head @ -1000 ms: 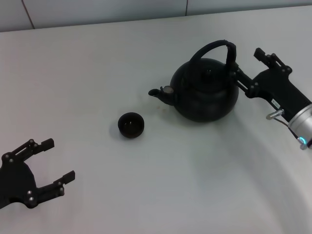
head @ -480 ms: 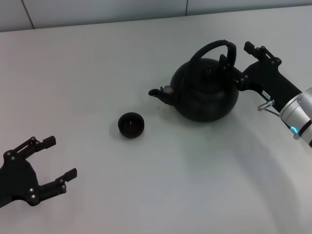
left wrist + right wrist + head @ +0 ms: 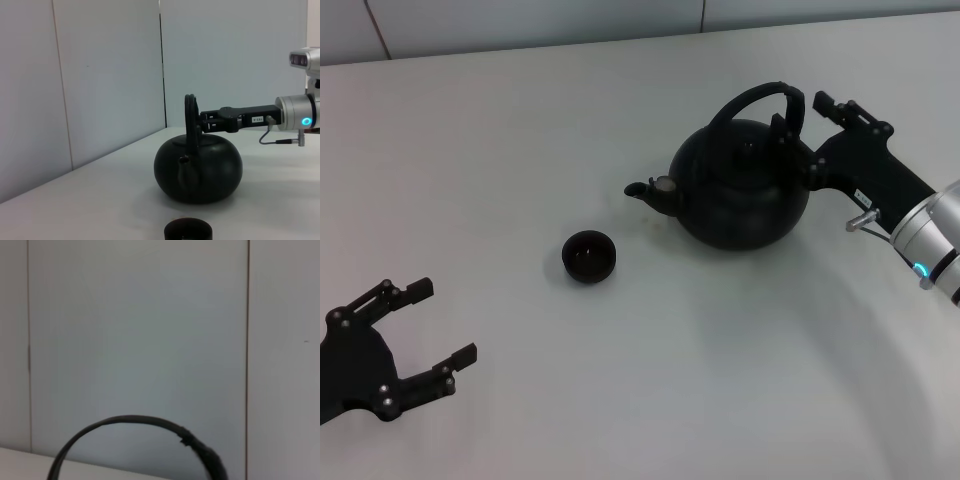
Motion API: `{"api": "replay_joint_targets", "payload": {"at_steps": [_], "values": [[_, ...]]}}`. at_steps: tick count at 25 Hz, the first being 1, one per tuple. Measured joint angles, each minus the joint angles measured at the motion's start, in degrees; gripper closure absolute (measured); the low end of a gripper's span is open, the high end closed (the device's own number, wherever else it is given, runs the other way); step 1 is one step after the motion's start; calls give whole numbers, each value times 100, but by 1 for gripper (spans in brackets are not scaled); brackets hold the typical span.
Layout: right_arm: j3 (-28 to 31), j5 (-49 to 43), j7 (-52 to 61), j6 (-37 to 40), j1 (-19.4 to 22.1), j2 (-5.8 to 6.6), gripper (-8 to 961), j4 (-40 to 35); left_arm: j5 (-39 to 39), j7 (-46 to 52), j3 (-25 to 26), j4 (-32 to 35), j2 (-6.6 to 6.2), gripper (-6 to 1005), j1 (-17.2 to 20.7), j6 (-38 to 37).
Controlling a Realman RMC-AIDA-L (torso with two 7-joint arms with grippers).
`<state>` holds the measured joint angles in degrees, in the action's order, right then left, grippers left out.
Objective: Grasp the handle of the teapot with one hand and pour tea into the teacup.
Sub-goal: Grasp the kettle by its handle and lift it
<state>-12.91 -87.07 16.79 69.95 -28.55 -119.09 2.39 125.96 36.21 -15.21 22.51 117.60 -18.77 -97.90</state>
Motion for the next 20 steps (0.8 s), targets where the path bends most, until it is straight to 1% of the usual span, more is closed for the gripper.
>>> {"api": "replay_joint_targets", "payload": {"at_steps": [1, 4, 9, 20], "values": [[0, -63, 3, -8, -3, -5, 222, 7, -2, 1, 0, 6, 0, 135, -2, 0], [2, -83, 7, -32, -12, -14, 387, 16, -13, 14, 0, 20, 0, 135, -8, 0], [43, -83, 13, -37, -18, -27, 610, 44, -64, 21, 0, 24, 0, 136, -12, 0], [89, -85, 41, 12, -25, -36, 829, 60, -76, 6, 0, 2, 0, 136, -12, 5]]}}
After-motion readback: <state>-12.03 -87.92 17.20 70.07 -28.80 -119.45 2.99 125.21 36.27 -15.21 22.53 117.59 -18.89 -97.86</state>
